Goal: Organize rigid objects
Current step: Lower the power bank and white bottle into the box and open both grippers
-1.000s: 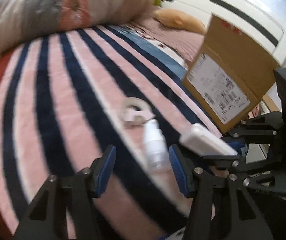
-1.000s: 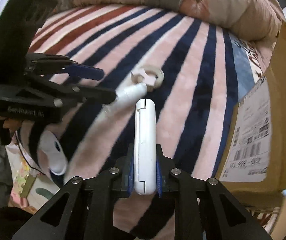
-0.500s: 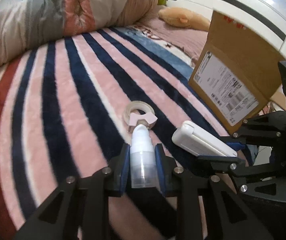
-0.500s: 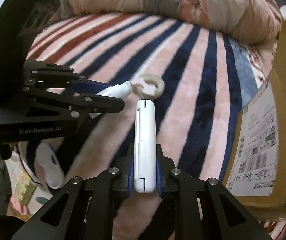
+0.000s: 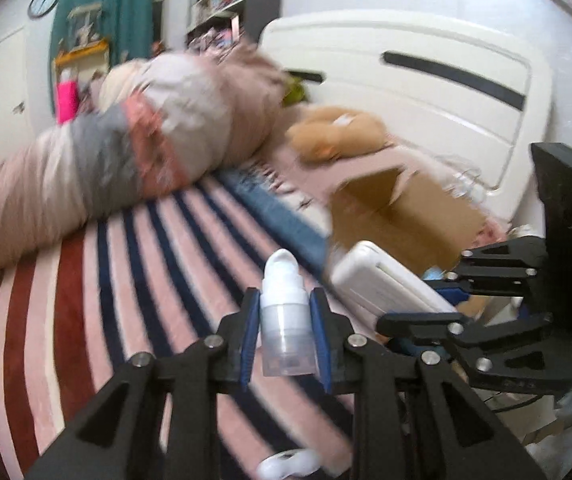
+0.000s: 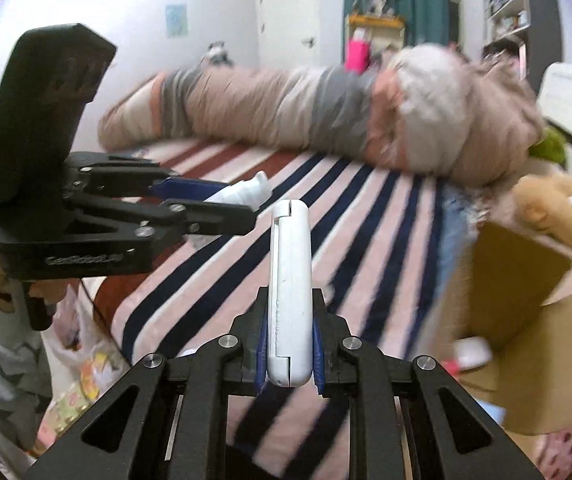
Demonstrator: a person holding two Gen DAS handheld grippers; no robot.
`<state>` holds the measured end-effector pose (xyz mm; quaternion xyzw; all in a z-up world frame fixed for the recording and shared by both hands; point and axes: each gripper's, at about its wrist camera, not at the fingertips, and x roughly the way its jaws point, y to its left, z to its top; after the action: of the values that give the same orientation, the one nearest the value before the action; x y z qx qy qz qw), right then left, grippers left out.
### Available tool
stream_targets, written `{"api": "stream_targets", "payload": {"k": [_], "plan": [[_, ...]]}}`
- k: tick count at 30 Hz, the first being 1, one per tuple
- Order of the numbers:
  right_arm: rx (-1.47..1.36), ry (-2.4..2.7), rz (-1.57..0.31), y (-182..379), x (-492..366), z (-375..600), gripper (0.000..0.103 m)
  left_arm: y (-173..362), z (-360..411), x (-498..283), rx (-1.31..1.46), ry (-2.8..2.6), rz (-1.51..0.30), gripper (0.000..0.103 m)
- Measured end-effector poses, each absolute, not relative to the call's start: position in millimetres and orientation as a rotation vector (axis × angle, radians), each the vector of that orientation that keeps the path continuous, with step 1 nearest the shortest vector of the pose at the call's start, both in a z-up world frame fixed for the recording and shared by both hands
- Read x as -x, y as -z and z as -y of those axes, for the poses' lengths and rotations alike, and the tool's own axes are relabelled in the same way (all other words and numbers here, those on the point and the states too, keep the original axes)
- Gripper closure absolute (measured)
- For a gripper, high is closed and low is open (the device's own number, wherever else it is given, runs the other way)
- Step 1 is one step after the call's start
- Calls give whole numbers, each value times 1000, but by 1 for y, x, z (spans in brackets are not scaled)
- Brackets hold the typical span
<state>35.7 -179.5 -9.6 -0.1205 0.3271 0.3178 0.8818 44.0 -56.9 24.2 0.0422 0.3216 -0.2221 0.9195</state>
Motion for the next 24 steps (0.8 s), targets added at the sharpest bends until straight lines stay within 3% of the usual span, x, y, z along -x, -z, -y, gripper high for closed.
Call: {"api": "stream_targets", "payload": {"k": [9, 24], "plan": [[155, -476, -644, -17, -60, 295, 90, -47, 165, -69, -180, 581, -666, 81], [205, -362, -789, 42, -127, 355, 89, 10, 235, -134, -265, 558, -847, 80]]}}
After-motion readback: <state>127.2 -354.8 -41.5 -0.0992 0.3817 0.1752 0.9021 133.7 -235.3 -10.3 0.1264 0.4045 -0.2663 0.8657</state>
